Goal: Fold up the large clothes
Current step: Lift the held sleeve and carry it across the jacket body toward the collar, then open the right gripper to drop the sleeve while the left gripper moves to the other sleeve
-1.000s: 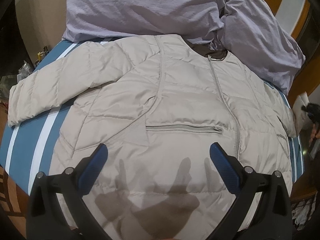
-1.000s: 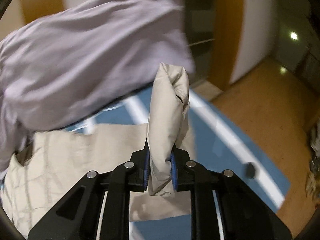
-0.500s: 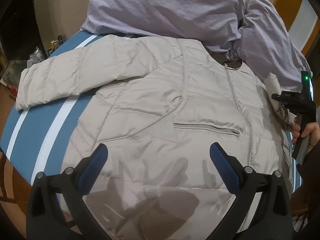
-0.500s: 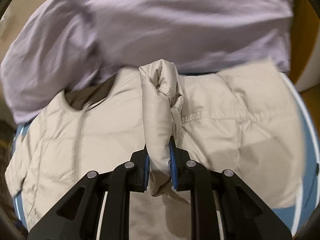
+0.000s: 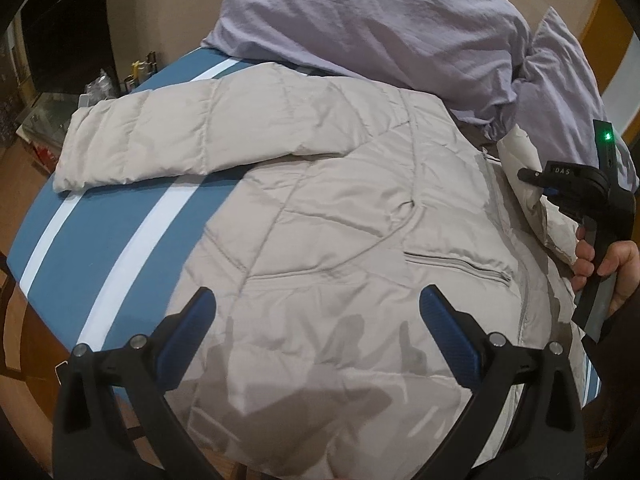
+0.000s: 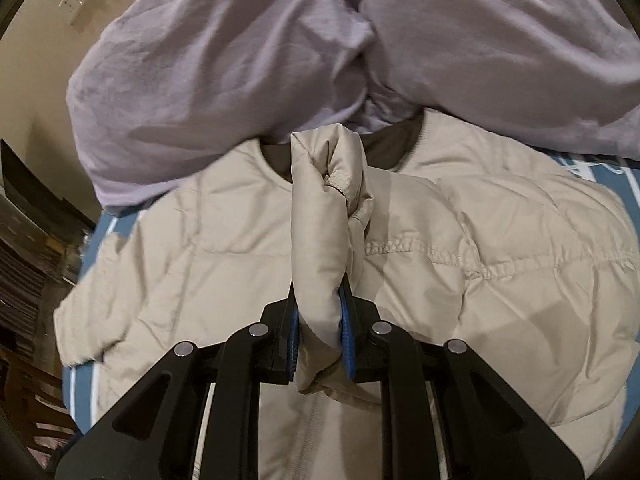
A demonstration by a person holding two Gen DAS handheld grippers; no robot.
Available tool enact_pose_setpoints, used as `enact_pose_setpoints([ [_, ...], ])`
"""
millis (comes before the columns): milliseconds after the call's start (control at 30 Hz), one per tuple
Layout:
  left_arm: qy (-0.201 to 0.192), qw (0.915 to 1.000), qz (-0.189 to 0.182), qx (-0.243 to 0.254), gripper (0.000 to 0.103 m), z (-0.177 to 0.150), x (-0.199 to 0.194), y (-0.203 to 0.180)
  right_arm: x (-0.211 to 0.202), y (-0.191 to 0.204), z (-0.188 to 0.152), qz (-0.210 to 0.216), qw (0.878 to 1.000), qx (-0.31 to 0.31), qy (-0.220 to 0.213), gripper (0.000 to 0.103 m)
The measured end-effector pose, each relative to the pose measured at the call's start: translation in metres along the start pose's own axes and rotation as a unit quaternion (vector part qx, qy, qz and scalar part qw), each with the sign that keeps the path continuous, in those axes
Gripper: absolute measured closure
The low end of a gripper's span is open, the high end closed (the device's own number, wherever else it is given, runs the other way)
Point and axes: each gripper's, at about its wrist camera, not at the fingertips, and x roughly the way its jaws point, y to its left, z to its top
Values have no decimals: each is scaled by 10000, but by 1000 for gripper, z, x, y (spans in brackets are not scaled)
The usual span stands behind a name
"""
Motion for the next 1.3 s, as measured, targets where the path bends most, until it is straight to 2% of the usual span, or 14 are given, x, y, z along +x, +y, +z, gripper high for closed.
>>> enact_pose_setpoints([
  [200, -2, 9999, 41, -133, 2, 3, 2, 11, 24, 9, -25, -87, 9990, -240, 377, 83],
  [267, -17, 9998, 61, -164, 2, 5, 2, 15, 24, 12, -28, -96, 9985, -348, 405, 77],
  [333, -36, 9998, 95, -169, 2, 6, 2, 17, 17, 16, -27, 69, 9983, -401, 426, 57],
  [400, -62, 9997, 130, -191, 2, 9, 2, 20, 6, 18, -24, 153, 9987, -423, 255, 47],
  [500, -132, 9993, 171, -292, 2, 13, 1, 29, -17, 13, -16, 199, 9990, -306, -264, 44],
  [567, -177, 9989, 231, -364, 2, 16, 0, 35, -21, 2, -10, -149, 9987, -131, -470, 42],
  [700, -252, 9976, 415, -488, 2, 24, 0, 51, -6, -16, -9, -683, 9972, 118, -296, 42],
  [833, -312, 9955, 478, -753, 2, 34, 2, 74, 10, -18, -16, -860, 9962, 49, -141, 29],
  [1033, -371, 9923, 479, -1079, 2, 44, 3, 105, 32, -7, -27, -1224, 9923, -188, -54, 16],
  [1200, -410, 9874, 895, -1238, 2, 50, 4, 129, 45, 3, -38, -1596, 9853, -587, -164, 11],
  [1300, -425, 9832, 1101, -1395, 2, 56, 6, 148, 46, 3, -41, -1642, 9837, -677, -284, 11],
])
